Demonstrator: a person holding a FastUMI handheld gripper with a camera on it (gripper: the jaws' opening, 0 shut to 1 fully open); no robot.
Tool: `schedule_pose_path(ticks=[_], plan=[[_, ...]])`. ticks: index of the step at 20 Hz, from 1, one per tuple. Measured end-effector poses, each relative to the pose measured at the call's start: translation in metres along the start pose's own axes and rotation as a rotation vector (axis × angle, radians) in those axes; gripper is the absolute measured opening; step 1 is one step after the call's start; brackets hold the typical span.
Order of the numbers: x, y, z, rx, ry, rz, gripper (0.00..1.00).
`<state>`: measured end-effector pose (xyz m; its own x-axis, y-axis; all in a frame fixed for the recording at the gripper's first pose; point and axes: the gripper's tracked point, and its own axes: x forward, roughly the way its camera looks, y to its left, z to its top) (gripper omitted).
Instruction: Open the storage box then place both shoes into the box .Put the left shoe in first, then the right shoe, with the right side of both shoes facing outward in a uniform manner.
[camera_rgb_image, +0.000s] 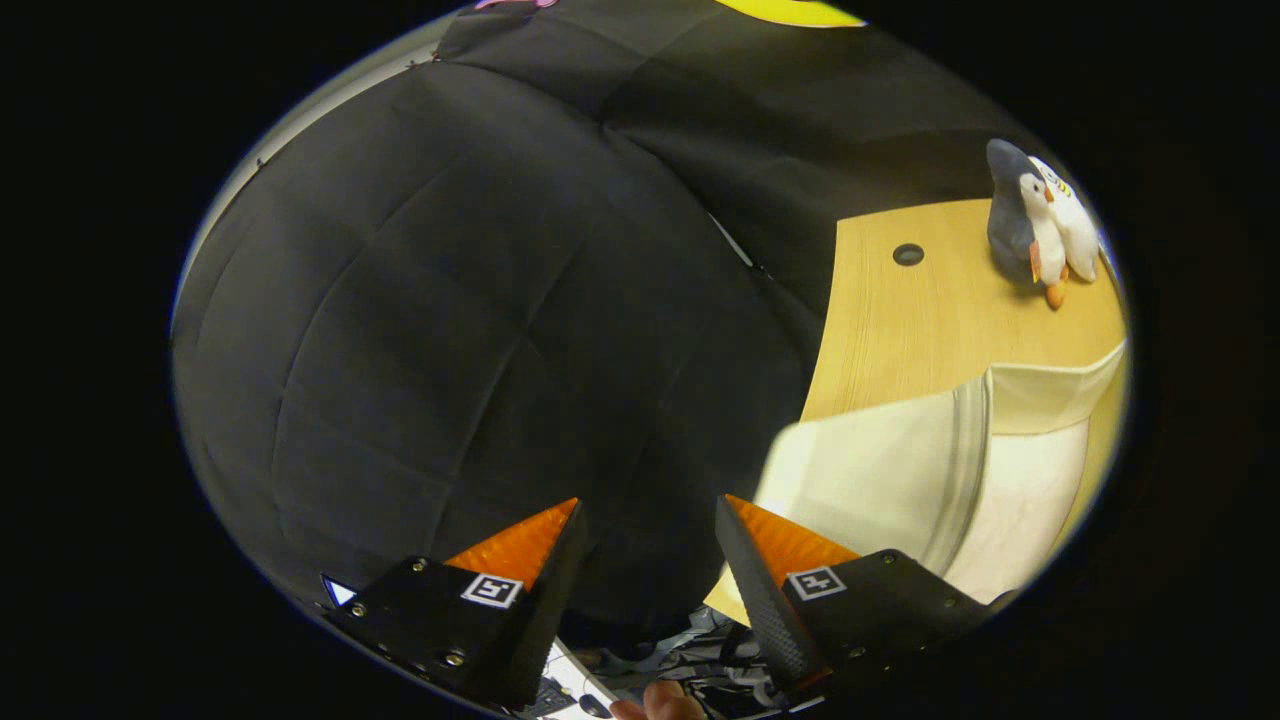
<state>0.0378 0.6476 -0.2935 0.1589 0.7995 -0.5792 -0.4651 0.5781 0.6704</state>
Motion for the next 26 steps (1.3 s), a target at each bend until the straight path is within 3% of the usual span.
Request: schedule_pose_path(ticks=[3,14,22,26], plan=[[-0.014,-0.003,0.006,0.017,0.002,0.003,0.93],[-0.123,-0.040,0.019,0.056,-0.066,0.027,0.95],[-0.203,-0.102,0.015,0.073,-0.126,-0.032,0.95],[-0.239,-0.158,0.012,0.055,-0.165,-0.087,0.95]])
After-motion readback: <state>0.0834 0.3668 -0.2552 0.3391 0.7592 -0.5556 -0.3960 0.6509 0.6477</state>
